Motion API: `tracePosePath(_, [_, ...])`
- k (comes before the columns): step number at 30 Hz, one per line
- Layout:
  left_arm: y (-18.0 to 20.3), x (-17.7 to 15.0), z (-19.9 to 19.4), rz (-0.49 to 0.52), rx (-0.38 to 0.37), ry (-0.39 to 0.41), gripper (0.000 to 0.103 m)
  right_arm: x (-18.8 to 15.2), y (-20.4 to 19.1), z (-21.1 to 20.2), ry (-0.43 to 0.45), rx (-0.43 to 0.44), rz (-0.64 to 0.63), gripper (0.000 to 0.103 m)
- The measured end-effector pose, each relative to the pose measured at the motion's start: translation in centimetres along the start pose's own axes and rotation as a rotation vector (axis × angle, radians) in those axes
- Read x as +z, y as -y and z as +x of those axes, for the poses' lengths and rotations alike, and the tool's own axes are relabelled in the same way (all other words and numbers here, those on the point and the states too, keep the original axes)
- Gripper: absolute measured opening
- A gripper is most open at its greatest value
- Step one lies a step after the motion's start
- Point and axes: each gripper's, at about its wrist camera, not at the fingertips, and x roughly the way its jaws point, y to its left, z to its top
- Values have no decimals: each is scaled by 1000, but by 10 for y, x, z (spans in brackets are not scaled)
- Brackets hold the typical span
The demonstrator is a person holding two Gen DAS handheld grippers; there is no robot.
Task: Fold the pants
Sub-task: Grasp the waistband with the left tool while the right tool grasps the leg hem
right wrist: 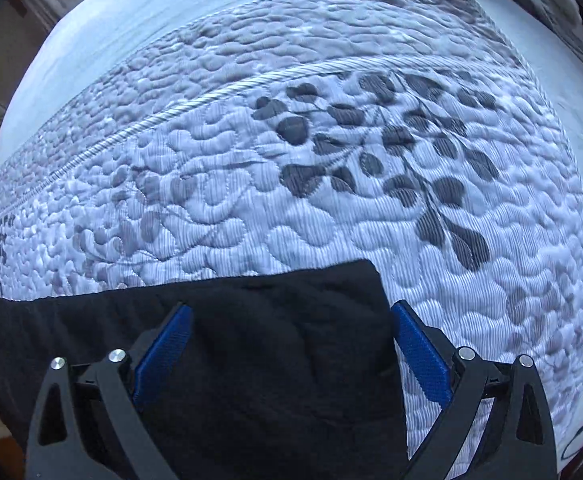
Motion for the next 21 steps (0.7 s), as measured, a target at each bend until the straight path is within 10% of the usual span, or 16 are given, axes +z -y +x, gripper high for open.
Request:
tracePosePath(9, [26,-15,-1,89,22,-9,91,0,-5,21,-63,-34,-101,100])
tracePosePath(14, [49,-22,-10,185,91,14,46,-6,-19,18,-39,-83,-160,98])
tracePosePath(16, [60,-28,-17,228,94,27,33,-10,-28,11,-8,-85,-165,87])
tracePosePath(21, [69,-38,-29,229,88,67,9,-22,-31,-14,49,-29,-139,22])
